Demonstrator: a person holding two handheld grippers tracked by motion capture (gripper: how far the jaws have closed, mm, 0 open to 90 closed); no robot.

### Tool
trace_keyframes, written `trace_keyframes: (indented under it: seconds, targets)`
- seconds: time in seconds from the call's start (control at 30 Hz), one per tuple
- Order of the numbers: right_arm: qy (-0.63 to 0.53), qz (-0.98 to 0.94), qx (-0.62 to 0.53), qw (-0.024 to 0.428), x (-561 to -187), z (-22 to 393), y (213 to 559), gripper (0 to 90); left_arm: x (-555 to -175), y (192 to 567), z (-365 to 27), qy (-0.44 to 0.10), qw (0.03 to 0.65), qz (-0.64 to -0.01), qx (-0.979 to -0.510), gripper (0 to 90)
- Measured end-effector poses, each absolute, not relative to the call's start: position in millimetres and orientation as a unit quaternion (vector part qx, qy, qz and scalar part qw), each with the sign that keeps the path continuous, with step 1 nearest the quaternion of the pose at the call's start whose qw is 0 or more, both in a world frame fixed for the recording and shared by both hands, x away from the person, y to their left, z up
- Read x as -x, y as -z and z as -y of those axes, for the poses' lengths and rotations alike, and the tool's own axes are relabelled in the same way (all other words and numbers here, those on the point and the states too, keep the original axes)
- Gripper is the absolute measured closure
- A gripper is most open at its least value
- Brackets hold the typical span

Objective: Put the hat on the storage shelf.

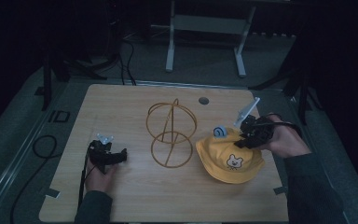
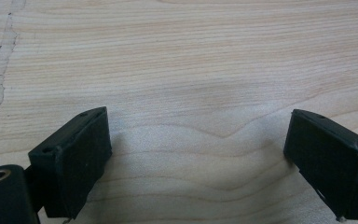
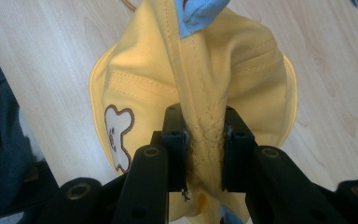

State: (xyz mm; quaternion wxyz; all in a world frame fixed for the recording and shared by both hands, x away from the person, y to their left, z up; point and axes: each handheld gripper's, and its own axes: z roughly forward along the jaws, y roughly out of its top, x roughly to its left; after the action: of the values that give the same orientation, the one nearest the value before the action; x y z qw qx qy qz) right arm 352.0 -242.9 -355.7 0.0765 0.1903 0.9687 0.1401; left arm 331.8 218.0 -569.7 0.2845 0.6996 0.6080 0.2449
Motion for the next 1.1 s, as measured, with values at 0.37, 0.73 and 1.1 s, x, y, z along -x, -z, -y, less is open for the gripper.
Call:
trace_keyframes:
  seconds: [0.37, 0.73, 1.1]
  targets:
    - [-0.168, -0.961, -0.205, 0.077, -362, 250, 344, 75.5, -332, 570, -218, -0.245, 0.285, -0.608, -0.699, 7.2]
    - [-0.191, -0.953, -0.223, 0.070, -373, 260, 339, 75.7, -332, 570, -218, -0.245, 0.285, -0.609, -0.699, 7.2]
    - [-0.213, -0.946, -0.237, 0.068, -381, 267, 332, 75.8, -332, 570, -218, -0.245, 0.285, -0.608, -0.699, 7.2]
